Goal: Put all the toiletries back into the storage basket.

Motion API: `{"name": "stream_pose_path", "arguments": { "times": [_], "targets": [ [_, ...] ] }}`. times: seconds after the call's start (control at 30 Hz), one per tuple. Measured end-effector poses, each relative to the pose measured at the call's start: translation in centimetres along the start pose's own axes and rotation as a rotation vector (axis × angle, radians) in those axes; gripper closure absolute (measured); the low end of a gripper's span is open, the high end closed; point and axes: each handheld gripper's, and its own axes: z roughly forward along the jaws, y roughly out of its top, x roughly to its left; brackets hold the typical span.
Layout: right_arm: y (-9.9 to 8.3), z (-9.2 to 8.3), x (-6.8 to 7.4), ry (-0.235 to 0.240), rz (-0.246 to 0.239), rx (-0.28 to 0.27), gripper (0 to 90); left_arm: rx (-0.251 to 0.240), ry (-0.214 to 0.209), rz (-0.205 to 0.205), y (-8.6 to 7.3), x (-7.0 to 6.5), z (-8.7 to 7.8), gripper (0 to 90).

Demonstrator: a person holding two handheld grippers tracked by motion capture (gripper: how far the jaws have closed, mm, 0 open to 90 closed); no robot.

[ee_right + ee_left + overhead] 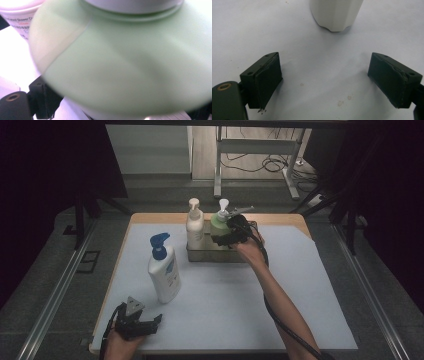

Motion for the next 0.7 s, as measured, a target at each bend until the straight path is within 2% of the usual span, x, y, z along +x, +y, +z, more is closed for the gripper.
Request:
{"name": "stream_pose_path", "arguments": {
  "times": [0.17, 0.43, 0.7],
  "targets": [
    [-0.3, -0.6, 0.0, 0.000, -0.014, -0.014, 6.7, 0.000, 0.001, 0.000, 0.0, 0.0, 0.0, 11.4],
    [-1.0, -1.7, -0.1, 0.011, 0.003, -0.014, 6.1, 0.000, -0.001, 0.000, 0.0, 0.0, 0.0, 11.4],
    [-1.8, -3.1, -0.5, 0.063, 0.030, -0.019, 12.2, 0.000, 0.000, 0.000, 0.0, 0.0, 0.0, 11.4]
  ]
}}
